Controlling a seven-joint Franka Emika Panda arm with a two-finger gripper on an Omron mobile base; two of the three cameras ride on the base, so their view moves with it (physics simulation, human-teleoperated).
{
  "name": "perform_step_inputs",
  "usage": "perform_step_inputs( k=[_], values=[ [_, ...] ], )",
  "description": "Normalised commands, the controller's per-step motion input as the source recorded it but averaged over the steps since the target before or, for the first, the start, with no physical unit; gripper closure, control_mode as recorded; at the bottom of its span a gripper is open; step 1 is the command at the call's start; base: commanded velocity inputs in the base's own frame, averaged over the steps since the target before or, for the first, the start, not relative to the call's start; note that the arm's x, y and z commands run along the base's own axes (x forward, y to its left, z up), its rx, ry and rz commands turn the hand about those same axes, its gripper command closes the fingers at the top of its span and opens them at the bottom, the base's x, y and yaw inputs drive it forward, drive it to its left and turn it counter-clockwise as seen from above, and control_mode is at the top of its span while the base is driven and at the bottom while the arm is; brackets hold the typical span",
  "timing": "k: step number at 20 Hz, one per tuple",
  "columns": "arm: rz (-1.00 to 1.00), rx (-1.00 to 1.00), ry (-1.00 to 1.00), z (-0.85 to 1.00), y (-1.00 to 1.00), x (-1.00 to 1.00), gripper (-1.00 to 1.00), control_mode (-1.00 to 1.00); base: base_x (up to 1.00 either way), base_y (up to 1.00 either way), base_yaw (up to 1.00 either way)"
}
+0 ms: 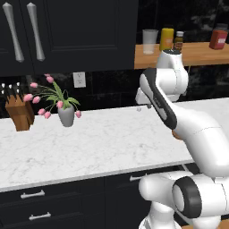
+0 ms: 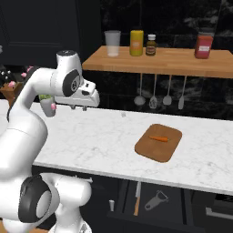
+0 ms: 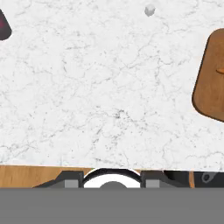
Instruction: Place the appropriate cutting tool for cutting the carrot skin on the cutting board.
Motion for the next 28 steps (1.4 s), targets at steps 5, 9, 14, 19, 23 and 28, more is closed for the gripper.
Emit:
perform_step_inputs(
  k=[5,9,14,19,23,28],
  values=[
    [0.00,0.00,-0.13,0.00,0.00,-0.35,-1.00,-1.00,0.00,0.00,0.00],
    [-0.09,0.03,-0.18,-0.26,-0.32,-0.65,-1.00,-1.00,0.00,0.00,0.00],
    [-0.12,0.10,-0.01,-0.49,-0.92,-0.55,-1.00,-1.00,0.00,0.00,0.00],
    [-0.16,0.18,0.04,-0.50,-1.00,-0.54,-1.00,-1.00,0.00,0.00,0.00],
    [-0.12,0.15,0.08,-0.59,-1.00,-0.45,-1.00,-1.00,0.00,0.00,0.00],
    [-0.09,0.10,0.07,-0.42,-1.00,-0.56,-1.00,-1.00,0.00,0.00,0.00]
  ],
)
